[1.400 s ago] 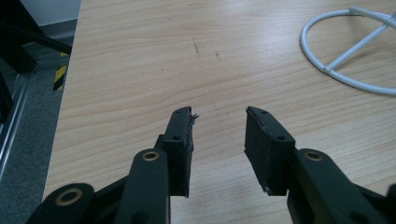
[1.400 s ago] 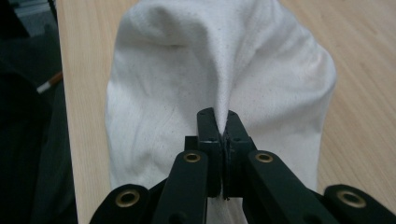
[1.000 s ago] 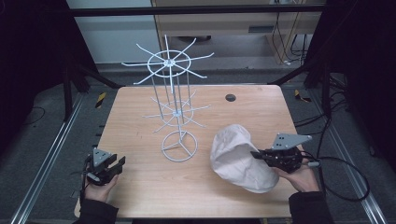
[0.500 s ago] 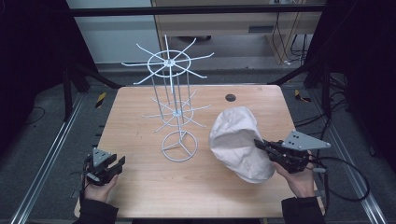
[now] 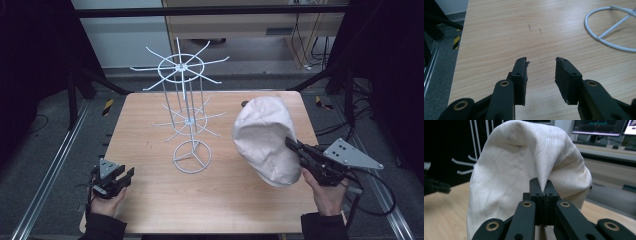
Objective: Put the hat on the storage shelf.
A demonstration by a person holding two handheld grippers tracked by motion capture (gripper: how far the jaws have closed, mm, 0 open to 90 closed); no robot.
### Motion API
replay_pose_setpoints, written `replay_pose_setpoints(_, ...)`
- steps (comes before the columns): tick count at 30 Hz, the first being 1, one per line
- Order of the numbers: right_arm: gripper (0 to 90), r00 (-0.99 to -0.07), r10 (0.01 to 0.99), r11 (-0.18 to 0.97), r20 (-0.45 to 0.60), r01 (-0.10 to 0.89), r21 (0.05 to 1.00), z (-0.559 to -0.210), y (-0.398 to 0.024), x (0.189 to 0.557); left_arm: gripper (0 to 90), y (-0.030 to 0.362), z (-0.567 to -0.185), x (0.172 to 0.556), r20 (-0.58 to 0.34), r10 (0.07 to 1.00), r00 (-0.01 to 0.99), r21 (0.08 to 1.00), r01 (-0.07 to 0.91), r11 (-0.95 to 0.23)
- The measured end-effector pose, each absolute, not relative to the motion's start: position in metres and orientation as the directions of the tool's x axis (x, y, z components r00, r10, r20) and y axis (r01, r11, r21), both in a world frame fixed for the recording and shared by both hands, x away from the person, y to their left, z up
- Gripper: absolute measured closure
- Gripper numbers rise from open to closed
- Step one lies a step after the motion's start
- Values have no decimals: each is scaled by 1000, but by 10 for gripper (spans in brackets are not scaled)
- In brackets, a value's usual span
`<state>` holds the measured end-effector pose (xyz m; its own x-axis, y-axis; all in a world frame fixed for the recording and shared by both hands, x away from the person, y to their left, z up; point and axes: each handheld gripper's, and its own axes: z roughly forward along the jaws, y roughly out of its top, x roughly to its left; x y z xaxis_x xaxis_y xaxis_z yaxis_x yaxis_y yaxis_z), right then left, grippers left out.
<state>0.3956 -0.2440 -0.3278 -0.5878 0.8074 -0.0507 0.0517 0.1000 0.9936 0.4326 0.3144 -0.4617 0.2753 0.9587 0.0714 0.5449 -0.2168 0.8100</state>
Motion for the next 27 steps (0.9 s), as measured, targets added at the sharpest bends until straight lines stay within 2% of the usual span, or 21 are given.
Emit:
replay_pose_setpoints(18, 892, -499, 866, -19, -40, -113, 993, -290, -232, 392, 612, 314, -462, 432, 68, 959, 276, 809, 547, -215)
replay_pose_setpoints(27, 892, -482, 876, -69, -12, -150, 986, -283, -230, 392, 611, 314, -462, 433, 66, 959, 277, 808, 548, -214)
